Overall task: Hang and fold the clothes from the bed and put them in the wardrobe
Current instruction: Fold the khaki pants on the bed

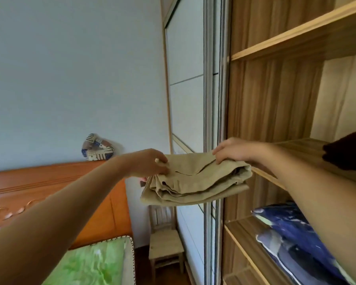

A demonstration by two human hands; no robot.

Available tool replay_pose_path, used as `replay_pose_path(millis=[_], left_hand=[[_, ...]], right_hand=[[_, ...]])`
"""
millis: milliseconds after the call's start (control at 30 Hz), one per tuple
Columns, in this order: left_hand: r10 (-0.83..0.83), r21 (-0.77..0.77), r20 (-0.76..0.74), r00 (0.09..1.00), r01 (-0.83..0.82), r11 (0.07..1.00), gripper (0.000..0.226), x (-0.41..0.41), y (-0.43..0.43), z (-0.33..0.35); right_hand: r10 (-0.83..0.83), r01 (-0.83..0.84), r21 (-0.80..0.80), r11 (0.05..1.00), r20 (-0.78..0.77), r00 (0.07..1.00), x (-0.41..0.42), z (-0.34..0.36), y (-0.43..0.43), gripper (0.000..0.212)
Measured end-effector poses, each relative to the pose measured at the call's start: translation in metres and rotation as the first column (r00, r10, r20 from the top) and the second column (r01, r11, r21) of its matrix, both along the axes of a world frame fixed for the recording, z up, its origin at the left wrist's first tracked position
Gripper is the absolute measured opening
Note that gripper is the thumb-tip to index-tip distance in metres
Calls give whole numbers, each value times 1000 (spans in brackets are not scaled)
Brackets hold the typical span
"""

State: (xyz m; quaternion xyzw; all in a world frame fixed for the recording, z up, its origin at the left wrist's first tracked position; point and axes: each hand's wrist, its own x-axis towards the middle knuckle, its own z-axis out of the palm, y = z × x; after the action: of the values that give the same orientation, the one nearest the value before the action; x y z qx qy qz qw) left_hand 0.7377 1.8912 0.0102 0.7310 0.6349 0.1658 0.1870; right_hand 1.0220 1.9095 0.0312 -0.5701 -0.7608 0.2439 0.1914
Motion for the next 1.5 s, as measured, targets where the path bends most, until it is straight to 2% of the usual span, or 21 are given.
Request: replay_pose_path(millis=[67,233,367,433,500,600,667,733,800,867,1033,1133,1200,1300,1400,1500], left_hand=[[-89,31,-18,996,89,996,36,24,31,6],[-307,-6,0,952,307,952,28,91,85,15],[-433,13,76,898,434,901,31,146,113,7],[-491,6,126,862,494,869,25,174,123,1],[-549,-29,160,820,560,828,33,202,133,-4],[-649,-38,92,755,654,756,48,241,143,-10],[-709,-13,41,704,709,705,46,266,149,-13],[-754,-25,51,655,755,655,41,288,156,-14],[-803,-54,42,594,804,592,47,308,161,-14],[-846,-42,-44,531,845,533,54,324,167,-13],[-922,-28,-89,378,924,381,58,359,175,-17],[-953,-18,-71,296,954,298,61,381,174,-20],[-968,-20,-76,240,970,242,64,396,169,-24],[-984,-13,-47,174,985,175,63,419,160,-32],[-991,-9,4,134,991,134,60,434,148,-41],[-982,-15,-123,140,990,143,68,439,143,-42]], right_hand=[[-87,87,-8,996,-5,996,24,7,8,38],[-312,312,-5,950,-62,948,80,10,1,28],[-460,461,-18,887,-96,883,121,-1,-17,23],[-529,530,-23,848,-107,842,140,-5,-27,26],[-585,585,-36,810,-116,802,158,-9,-36,24],[-673,671,-55,740,-102,733,178,-15,-48,27],[-730,727,-74,683,-92,677,190,-18,-53,34],[-775,770,-88,632,-85,627,200,-21,-58,34],[-808,802,-98,589,-68,585,208,-24,-64,29],[-832,825,-115,554,-44,553,215,-25,-69,18],[-880,890,-159,427,152,449,221,-20,-81,18],[-908,932,-226,282,251,335,218,-21,-91,35],[-913,956,-211,205,311,265,213,-20,-97,44],[-861,979,-116,168,466,203,212,-17,-106,46],[-826,990,-68,122,546,139,215,-23,-111,45],[-791,994,20,107,608,73,218,-33,-108,44]])
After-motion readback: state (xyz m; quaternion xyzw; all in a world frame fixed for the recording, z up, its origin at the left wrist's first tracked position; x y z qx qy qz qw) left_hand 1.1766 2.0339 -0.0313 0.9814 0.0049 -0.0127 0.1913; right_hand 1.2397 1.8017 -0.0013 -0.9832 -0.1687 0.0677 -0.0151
